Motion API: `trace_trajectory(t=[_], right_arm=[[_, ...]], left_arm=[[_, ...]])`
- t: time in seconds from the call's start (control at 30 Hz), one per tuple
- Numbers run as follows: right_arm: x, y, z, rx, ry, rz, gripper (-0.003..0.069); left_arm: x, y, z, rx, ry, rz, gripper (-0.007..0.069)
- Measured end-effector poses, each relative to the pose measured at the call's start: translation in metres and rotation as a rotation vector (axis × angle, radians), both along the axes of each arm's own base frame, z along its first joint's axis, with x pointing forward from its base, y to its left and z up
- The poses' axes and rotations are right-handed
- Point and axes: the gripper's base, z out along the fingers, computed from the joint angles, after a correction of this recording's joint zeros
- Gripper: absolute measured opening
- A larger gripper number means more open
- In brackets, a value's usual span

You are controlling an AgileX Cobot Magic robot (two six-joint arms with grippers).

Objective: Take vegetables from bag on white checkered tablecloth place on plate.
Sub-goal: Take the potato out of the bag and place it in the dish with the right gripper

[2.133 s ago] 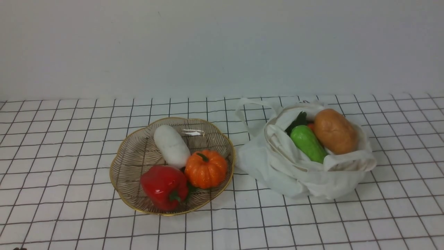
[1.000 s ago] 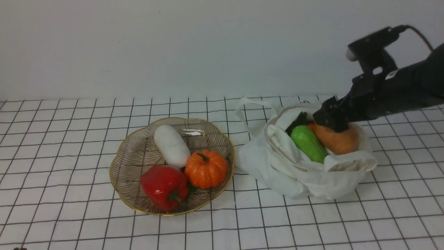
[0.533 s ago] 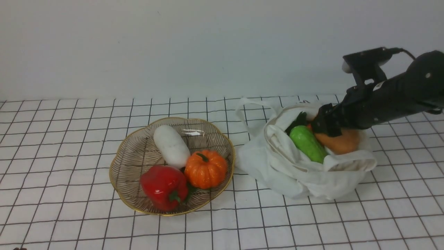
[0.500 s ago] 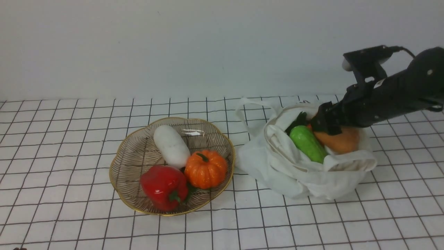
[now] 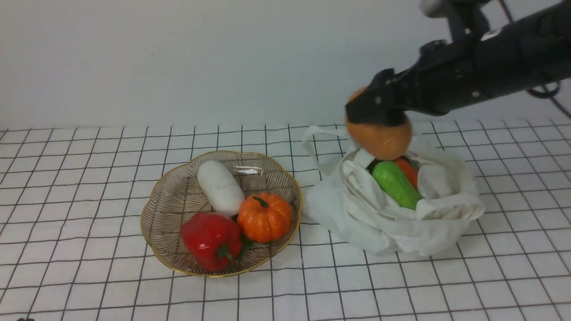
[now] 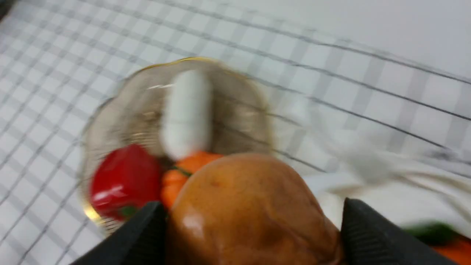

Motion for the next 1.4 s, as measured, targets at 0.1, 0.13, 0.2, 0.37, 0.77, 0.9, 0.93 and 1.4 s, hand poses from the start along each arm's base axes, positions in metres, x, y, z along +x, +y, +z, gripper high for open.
trace_trajectory(t=[0.1,0.13,0.2,0.37,0.77,0.9,0.93,1.4], right_arm=[[-0.005,0.042,-0.016,-0.021,-0.058,0.114,0.0545],[-0.004,0.052,-0.021,-0.024,-0.077,0.124,0.0545],[0.001,0.071,-0.033,-0.028,-0.135,0.107,0.0545],[0.027,0.106,-0.067,-0.047,-0.216,0.055,0.0545],[0.077,0.141,-0.146,-0.104,-0.168,0.059,0.0545],[0.079,0.141,-0.146,-0.102,-0.179,0.049,0.0560],[0.080,0.141,-0.145,-0.101,-0.185,0.045,0.0571],[0.066,0.129,-0.094,-0.115,-0.198,0.088,0.0655]], left_arm=[[0.000,0.000,0.000,0.000,0.000,0.000,-0.0008],[0.000,0.000,0.000,0.000,0.000,0.000,-0.0008],[0.000,0.000,0.000,0.000,0.000,0.000,-0.0008],[0.000,0.000,0.000,0.000,0.000,0.000,-0.0008],[0.000,0.000,0.000,0.000,0.000,0.000,-0.0008],[0.000,0.000,0.000,0.000,0.000,0.000,-0.0008],[0.000,0.000,0.000,0.000,0.000,0.000,-0.0008],[0.000,0.000,0.000,0.000,0.000,0.000,-0.0008]])
